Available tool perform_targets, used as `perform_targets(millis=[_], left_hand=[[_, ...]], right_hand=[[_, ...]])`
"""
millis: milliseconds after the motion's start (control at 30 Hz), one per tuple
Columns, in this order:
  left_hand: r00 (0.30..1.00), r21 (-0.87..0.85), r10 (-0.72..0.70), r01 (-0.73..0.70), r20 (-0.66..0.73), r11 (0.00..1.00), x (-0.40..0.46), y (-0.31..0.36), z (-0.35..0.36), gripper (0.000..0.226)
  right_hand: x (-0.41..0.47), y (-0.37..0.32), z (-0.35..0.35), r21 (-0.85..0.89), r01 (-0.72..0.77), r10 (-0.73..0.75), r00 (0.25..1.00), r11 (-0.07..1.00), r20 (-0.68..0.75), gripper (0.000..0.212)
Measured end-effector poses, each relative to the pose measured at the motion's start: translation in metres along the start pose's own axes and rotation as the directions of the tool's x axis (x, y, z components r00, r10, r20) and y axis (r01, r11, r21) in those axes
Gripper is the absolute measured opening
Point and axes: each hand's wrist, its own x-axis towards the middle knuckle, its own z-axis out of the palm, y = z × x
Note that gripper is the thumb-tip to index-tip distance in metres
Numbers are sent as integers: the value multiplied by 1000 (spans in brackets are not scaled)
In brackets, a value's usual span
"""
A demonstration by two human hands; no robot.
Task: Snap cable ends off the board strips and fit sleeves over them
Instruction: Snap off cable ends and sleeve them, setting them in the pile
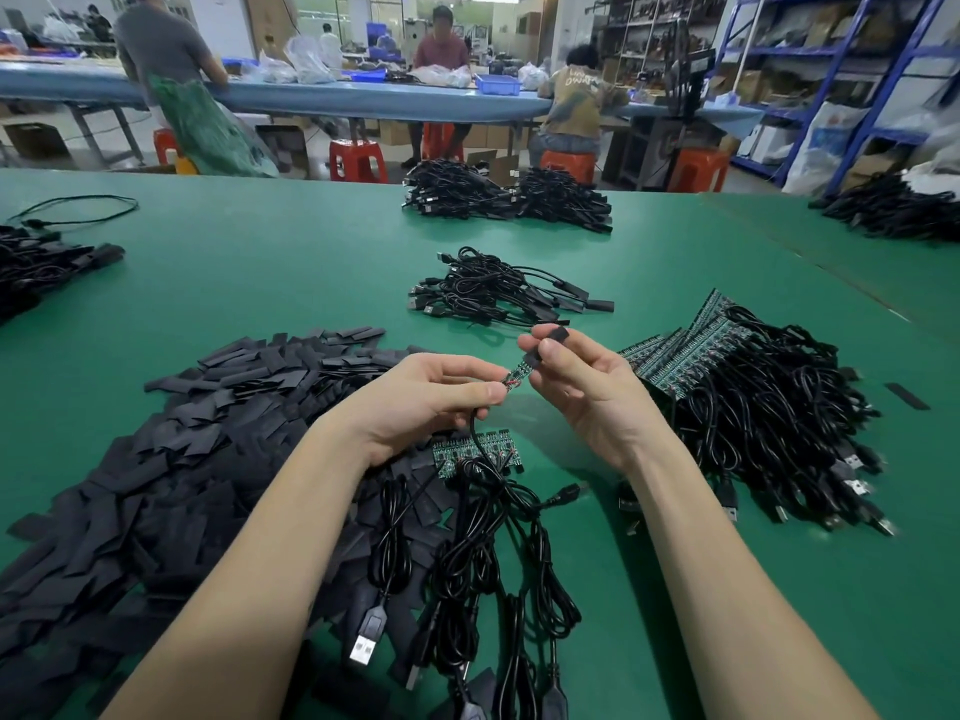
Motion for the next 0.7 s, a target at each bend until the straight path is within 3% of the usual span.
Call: perform_targets(millis=[200,400,467,567,700], left_hand=[[998,178,50,-54,28,983,-5,1,-6,19],[998,97,33,-37,44,995,-4,1,-6,15],[998,78,32,-36,50,996,-3,1,-7,22],[996,92,77,-72,-48,993,1,0,-6,29],[955,336,267,-210,-131,918,8,-3,-3,20]], right_hand=[[-3,-5,-5,-47,-100,106,984,994,141,21],[-1,2,-2,-78,-74,87,979,994,185,22],[-1,6,1,-58,-70,79,983,996,167,20],[1,6,2,-5,-56,56,995,998,78,14],[4,5,3,3,-45,45,994,999,-95,17]])
